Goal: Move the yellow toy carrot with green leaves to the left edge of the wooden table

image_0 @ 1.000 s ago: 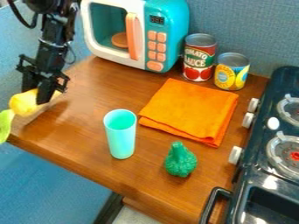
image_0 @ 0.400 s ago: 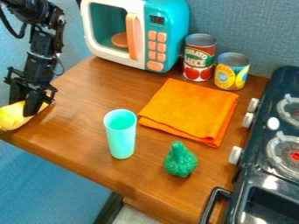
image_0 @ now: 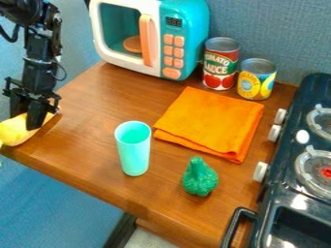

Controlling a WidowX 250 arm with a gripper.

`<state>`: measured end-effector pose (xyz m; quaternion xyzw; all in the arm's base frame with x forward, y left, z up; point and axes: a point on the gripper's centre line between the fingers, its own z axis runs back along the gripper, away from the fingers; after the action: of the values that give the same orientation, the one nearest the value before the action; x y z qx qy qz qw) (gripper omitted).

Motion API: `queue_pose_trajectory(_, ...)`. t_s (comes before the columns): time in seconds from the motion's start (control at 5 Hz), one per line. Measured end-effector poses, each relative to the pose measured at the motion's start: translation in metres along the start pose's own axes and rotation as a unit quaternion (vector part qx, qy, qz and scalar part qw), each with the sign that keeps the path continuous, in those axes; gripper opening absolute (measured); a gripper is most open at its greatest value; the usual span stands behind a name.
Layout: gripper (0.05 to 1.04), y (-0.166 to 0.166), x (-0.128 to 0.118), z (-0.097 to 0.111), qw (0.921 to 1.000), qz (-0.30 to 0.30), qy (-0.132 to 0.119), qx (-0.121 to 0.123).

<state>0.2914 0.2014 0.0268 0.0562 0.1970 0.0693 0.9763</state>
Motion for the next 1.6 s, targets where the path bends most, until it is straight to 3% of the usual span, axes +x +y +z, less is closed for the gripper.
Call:
queue_pose_trajectory(0.4, 0.453, -0.002, 0.018, 0.010, 0.9996, 0.011, -0.026, -0.009)
queue_pose_trajectory(0.6, 0.499, -0.009, 0.024, 0.014, 0.9995, 0.008, -0.027, -0.011)
queue_pose_trajectory(0.8, 0.800, -0.011, 0.025, 0.013, 0.9995, 0.017, -0.015, -0.021)
queue_pose_trajectory(1.0, 1.015, -0.016, 0.026, 0.013, 0.9989, 0.021, -0.018, -0.036)
queue_pose_trajectory(1.2, 1.012, -0.016, 0.018, 0.020, 0.9985, 0.033, -0.025, -0.036)
queue_pose_trajectory(1.4, 1.011, -0.017, -0.001, 0.062, 0.9956, 0.040, -0.082, -0.020)
queue_pose_trajectory(1.6, 1.011, -0.049, -0.013, 0.097, 0.9925, -0.004, -0.122, 0.000)
